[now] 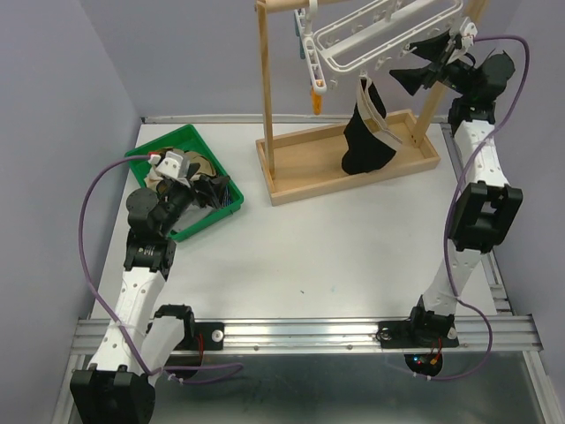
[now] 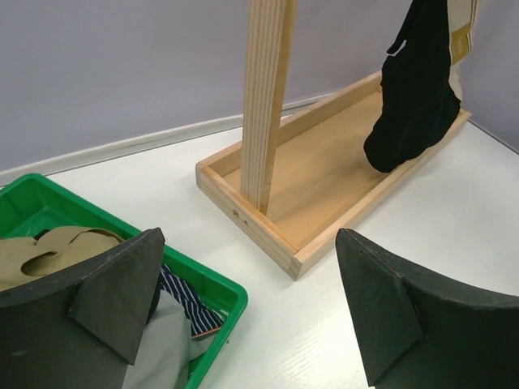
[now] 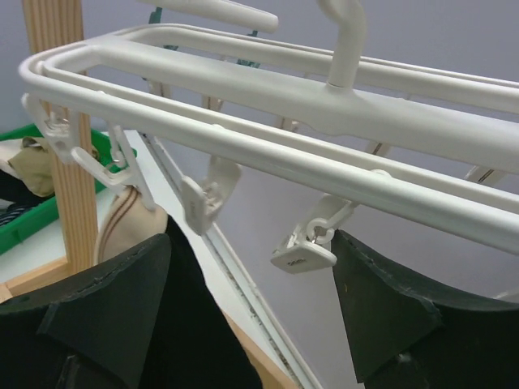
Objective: Remove the underwear clipped to the hanger
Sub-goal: Remove the underwear from the hanger.
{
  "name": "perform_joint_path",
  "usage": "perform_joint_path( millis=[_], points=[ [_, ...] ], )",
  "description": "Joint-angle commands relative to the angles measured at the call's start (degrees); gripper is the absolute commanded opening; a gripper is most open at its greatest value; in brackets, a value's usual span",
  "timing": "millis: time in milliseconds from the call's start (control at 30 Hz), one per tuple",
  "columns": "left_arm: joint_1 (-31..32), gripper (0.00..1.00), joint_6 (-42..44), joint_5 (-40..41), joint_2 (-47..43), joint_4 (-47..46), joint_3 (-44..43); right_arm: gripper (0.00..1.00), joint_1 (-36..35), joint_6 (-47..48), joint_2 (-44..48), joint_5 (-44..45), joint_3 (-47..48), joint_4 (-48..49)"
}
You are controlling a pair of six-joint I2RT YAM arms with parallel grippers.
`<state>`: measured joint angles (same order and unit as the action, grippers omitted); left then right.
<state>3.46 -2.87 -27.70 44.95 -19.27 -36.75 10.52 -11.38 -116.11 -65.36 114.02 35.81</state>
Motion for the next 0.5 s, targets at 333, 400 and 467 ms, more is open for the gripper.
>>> perform_joint_path(
  millis=[333,400,467],
  points=[
    [1.5,0.99,-3.3,-4.3,0.4,-6.7,0.7,0.97,1.2,2.2,18.2,-1.9,-18.1,-17.9],
    [1.5,0.99,-4.6,-3.9,1.0,-6.7,0.5,0.98,1.2,-1.2,19.7,-5.0,-21.6,-18.1],
    [1.5,0.99,-5.3,-3.3,1.5,-6.8,0.2,0.99,1.2,-2.4,21.0,-6.4,-25.6,-18.0]
  ],
)
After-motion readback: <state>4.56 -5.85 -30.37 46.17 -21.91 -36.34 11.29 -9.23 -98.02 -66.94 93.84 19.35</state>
